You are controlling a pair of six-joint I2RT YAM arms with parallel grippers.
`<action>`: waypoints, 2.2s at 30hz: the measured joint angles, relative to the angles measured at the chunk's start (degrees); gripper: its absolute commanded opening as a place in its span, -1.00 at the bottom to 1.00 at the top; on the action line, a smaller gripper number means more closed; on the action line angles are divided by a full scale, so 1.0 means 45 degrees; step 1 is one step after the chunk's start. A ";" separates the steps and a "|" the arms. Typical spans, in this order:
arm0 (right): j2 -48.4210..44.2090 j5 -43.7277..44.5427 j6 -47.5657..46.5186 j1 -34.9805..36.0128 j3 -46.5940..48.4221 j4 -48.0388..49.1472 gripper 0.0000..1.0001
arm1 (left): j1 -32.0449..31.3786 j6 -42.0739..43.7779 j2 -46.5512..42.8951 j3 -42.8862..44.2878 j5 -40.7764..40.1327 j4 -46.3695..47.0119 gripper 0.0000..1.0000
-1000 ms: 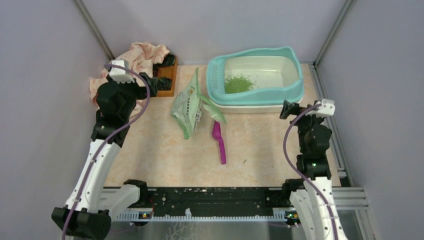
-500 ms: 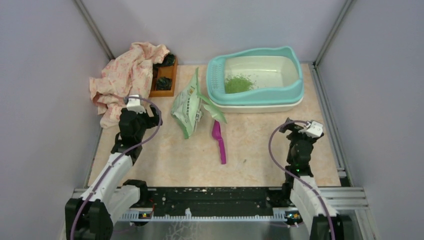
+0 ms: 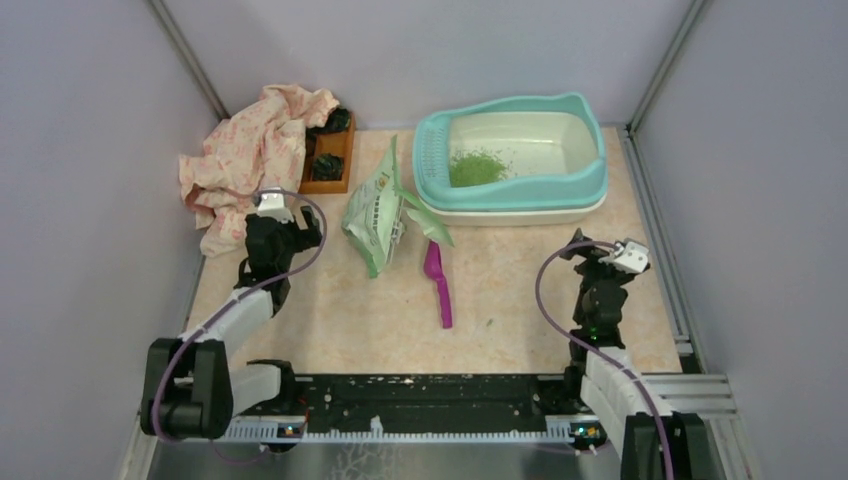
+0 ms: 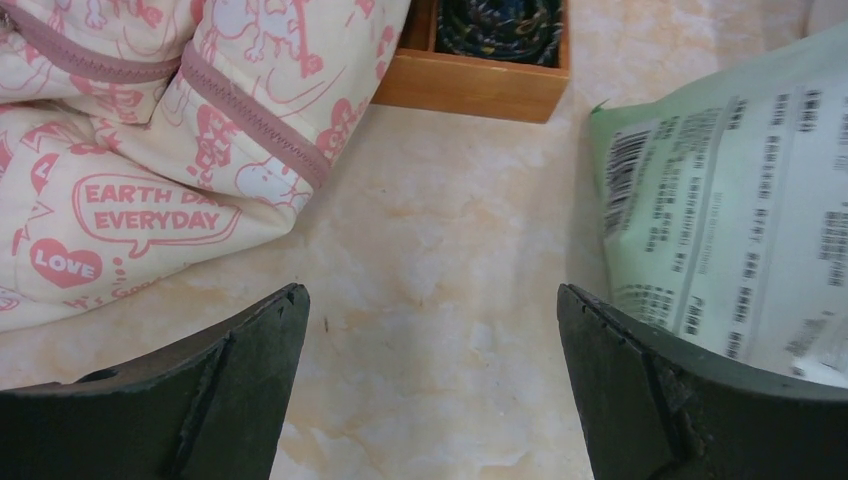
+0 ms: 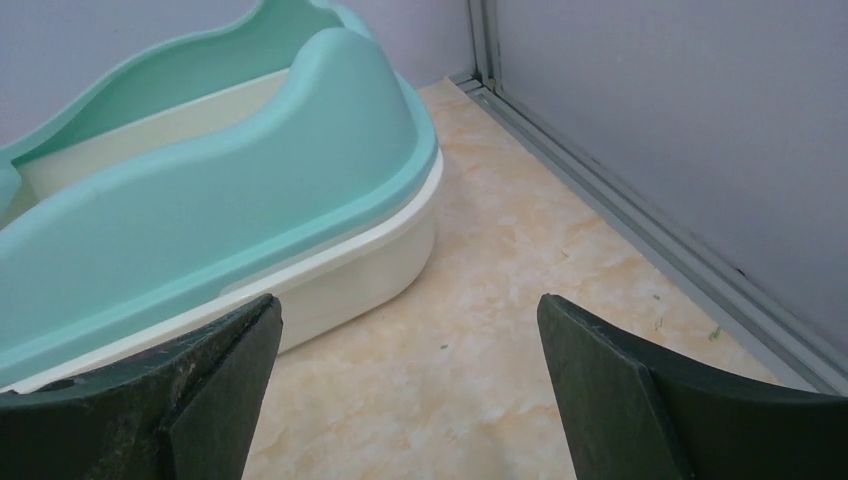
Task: Fill the litter box with clean litter
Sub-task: Reset both arms
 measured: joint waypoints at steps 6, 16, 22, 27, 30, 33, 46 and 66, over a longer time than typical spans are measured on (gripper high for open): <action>-0.2089 0.0058 -0.0117 0.0345 0.0024 -0.2351 0.97 | 0.1141 -0.0019 0.2497 -0.0408 0.1015 0.2166 0.97; -0.4022 -0.0019 0.0131 0.1112 0.0005 -0.3585 0.97 | 0.1904 -0.0010 0.4643 -0.0777 0.2210 0.4653 0.97; -0.3113 0.0005 -0.0330 0.1195 0.0005 -0.2171 0.97 | 0.1987 0.0029 0.4410 -0.1710 0.1749 0.6683 0.97; 0.1035 -0.0112 -0.0937 0.1195 0.0000 0.0986 0.97 | 0.1996 0.0097 0.4605 -0.1724 0.1661 0.6989 0.97; 0.3793 -0.0083 -0.1360 0.1350 0.0000 0.2647 0.97 | 0.1996 0.0180 0.4639 -0.1778 0.1753 0.7359 0.97; 0.5314 0.0000 -0.1904 0.1617 -0.0010 0.3837 0.97 | 0.2016 0.0277 0.4639 -0.1991 0.2084 0.7883 0.97; 0.9170 -0.0097 -0.3002 0.1671 0.0136 0.7684 0.97 | 0.1443 0.1409 0.5853 -0.2263 0.2846 0.9428 0.97; 0.9117 -0.0257 -0.3109 0.1671 0.0340 0.7674 0.97 | 0.1273 0.1889 0.5950 -0.2239 0.2895 0.9938 0.97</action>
